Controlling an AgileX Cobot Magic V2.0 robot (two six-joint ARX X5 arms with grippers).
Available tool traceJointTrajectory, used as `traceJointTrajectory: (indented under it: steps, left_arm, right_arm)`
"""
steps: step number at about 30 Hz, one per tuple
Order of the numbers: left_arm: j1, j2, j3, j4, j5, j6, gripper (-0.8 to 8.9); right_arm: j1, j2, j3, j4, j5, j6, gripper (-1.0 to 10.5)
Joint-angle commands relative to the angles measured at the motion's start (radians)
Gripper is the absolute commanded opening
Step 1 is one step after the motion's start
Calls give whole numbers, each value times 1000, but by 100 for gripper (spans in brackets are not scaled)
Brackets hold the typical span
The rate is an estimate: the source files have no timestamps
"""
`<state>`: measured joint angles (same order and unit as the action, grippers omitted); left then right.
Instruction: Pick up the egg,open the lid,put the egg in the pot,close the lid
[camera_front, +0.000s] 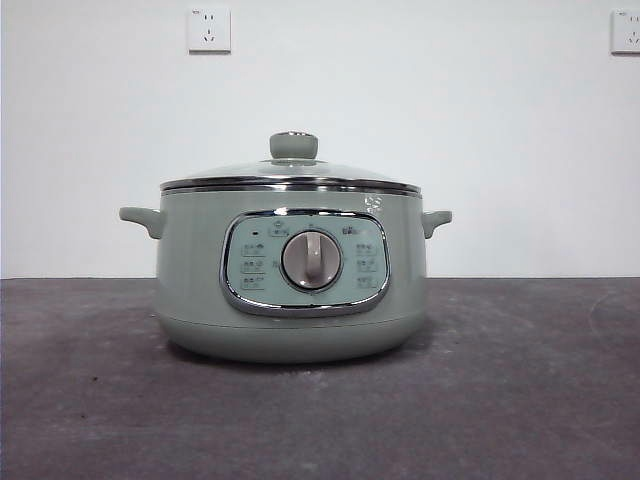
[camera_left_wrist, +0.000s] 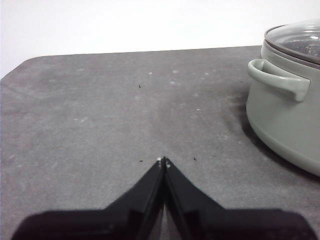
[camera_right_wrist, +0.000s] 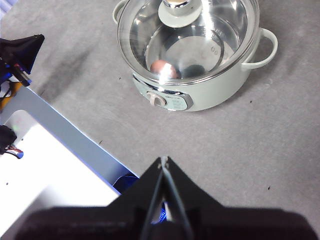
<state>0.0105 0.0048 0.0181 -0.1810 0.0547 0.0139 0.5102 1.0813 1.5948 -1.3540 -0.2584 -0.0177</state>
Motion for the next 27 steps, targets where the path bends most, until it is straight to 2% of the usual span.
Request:
traceJointTrajectory:
  steps: [1,16,19,23,27]
  left_arm:
    - [3,-2,-14,1,-1,-11,-3]
    - [3,-2,-14,1,-1,-11,-3]
    - [3,-2,-14,1,-1,-11,-3]
    - [3,-2,-14,1,-1,-11,-3]
    - [3,-2,-14,1,-1,-11,-3]
  right_arm:
    - [1,-2,-1,-16,2,8,0]
    - [1,-2,-1,-16,2,8,1]
    - [-29,-12,-1,2,6,-74,0]
    - [-138,-71,-19,166,-16,-86,0]
    - [-231,-178,-109,372,-147,-77,0]
